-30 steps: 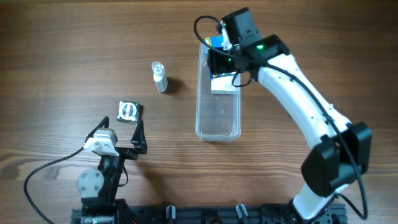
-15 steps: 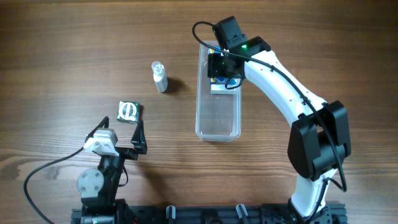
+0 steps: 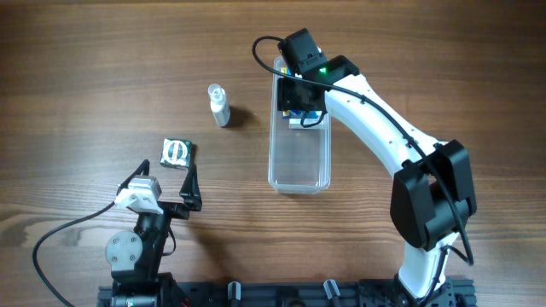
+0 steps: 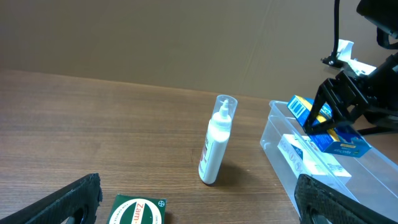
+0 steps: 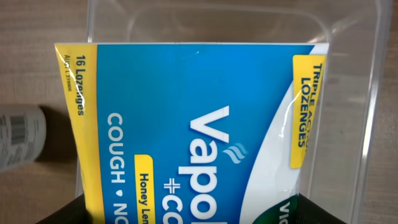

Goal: Pack container
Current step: 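Carry the Vicks box into the container and release it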

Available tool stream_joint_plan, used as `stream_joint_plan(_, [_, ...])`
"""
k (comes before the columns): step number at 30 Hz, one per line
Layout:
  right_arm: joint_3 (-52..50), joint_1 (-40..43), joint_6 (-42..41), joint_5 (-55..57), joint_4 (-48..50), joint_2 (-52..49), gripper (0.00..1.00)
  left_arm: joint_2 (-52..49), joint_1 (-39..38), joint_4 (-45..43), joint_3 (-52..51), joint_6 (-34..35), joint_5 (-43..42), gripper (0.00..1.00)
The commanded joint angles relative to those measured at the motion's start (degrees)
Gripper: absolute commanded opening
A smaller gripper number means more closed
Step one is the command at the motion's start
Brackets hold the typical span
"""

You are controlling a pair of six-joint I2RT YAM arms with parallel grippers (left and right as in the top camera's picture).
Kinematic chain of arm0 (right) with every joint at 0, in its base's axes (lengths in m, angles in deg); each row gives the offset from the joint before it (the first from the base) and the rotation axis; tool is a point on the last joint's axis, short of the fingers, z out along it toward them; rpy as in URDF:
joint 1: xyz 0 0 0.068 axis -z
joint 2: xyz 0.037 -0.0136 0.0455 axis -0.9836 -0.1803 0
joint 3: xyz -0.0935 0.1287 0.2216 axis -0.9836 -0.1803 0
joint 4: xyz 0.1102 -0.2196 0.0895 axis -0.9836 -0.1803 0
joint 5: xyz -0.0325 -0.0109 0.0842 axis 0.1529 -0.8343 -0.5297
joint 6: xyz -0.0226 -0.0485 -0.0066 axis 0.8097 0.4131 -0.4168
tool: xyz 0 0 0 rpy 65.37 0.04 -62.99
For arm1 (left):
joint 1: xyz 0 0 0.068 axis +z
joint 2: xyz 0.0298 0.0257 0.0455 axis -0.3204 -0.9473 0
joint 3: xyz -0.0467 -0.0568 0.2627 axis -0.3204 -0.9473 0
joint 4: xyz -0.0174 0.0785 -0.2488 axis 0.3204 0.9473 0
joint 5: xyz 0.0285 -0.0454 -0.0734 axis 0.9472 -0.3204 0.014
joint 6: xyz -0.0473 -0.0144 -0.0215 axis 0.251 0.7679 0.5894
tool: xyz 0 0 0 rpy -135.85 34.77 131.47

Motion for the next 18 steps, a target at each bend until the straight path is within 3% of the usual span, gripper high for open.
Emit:
stream_joint_plan(1, [-1.03,0.04,-0.81,2.19,0.94,-0.96,0.68,0.02,0.5,0.24,-0.26,-0.44,0.31,1.0])
stream_joint_plan(18, [-1.03,0.83,2.25,7.13,0.74,-1.92,0.82,0.02,0.5,0.22,-0.26,-0.44,0.28,1.0])
